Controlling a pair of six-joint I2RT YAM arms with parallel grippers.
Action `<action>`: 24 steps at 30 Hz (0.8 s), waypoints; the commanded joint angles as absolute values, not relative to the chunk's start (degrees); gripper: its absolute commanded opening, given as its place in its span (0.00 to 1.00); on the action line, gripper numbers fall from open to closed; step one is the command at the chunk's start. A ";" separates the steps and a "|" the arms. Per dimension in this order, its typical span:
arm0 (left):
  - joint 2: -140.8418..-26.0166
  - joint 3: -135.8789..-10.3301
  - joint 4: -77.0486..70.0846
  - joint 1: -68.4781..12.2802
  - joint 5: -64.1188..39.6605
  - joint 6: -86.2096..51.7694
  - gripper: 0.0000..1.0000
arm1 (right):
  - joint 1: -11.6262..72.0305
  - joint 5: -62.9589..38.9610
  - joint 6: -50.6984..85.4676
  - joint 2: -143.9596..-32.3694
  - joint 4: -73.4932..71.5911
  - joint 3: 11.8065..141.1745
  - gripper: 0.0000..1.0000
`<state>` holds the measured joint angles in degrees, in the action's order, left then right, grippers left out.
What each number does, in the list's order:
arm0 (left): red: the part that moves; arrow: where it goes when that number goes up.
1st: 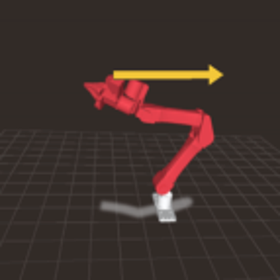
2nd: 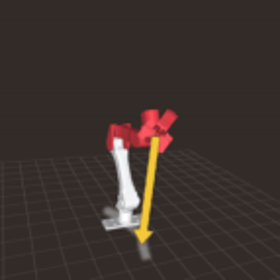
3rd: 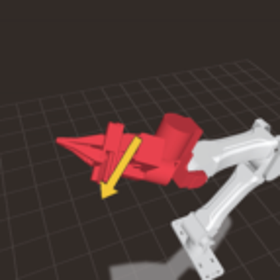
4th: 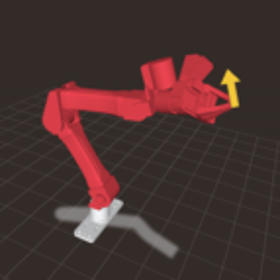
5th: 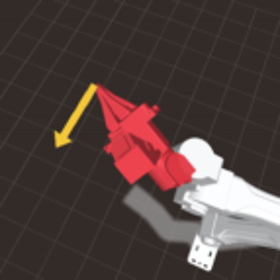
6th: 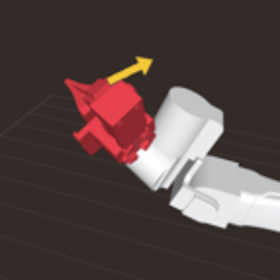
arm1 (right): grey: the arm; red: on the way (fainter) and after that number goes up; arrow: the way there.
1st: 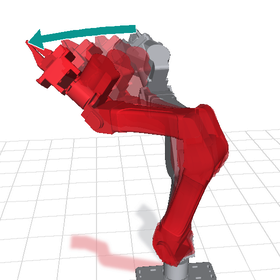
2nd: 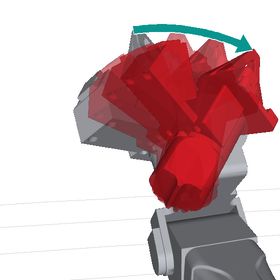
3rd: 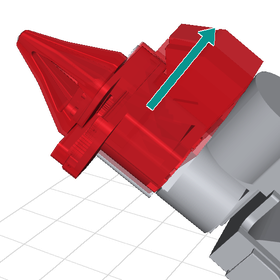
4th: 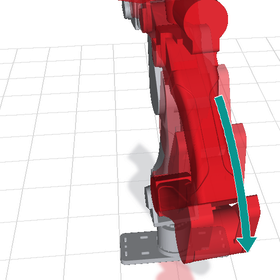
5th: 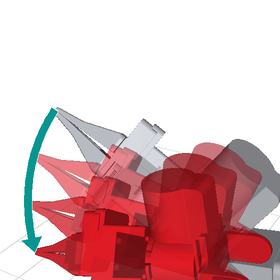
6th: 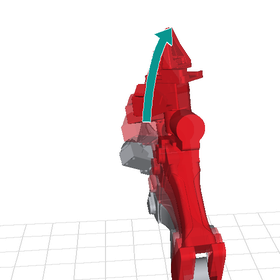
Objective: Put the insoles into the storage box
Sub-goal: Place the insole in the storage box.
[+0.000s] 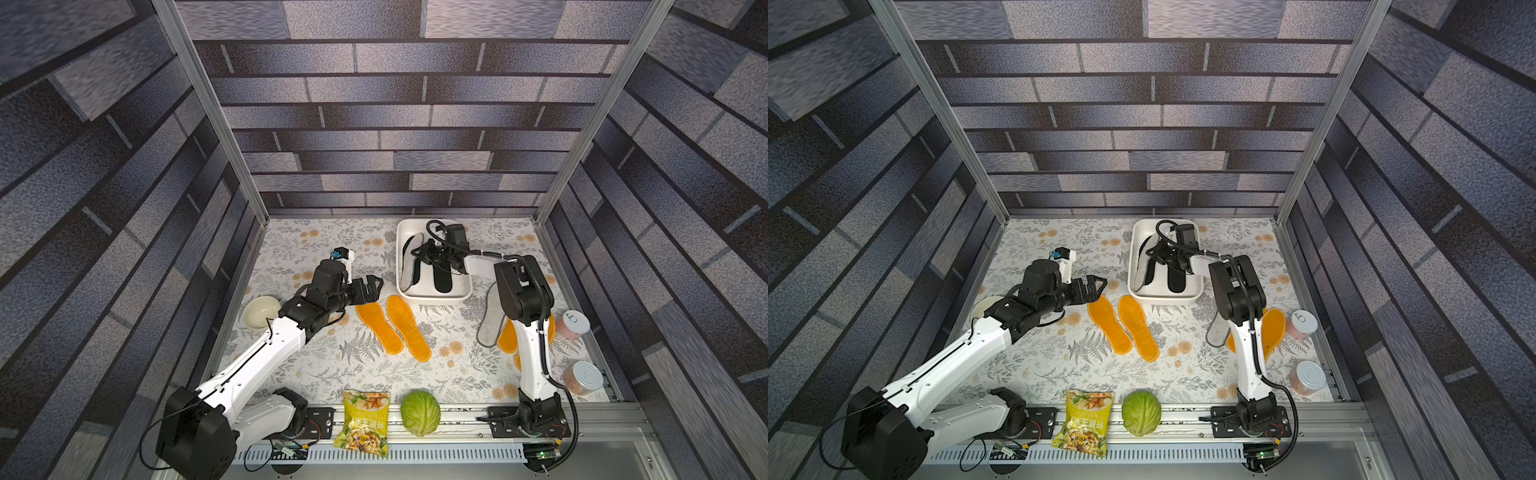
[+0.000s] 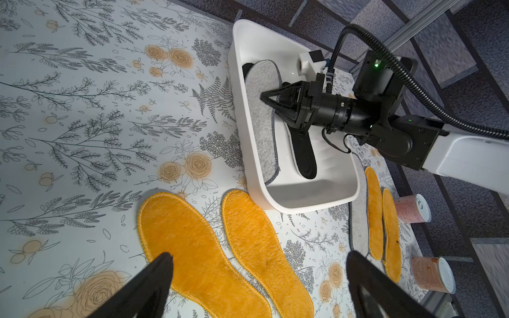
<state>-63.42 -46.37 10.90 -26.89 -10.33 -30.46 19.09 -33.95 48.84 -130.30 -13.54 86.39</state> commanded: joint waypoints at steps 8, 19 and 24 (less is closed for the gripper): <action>-62.58 -45.42 11.01 -26.53 -10.72 -30.97 1.00 | 18.62 -35.84 45.62 -130.74 -12.38 87.67 0.09; -62.53 -45.00 10.61 -26.54 -10.99 -31.04 1.00 | 18.63 -37.55 42.93 -130.56 -10.58 89.59 0.10; -62.67 -45.11 10.72 -26.54 -10.99 -31.06 1.00 | 18.55 -37.54 42.10 -131.35 -8.51 91.12 0.10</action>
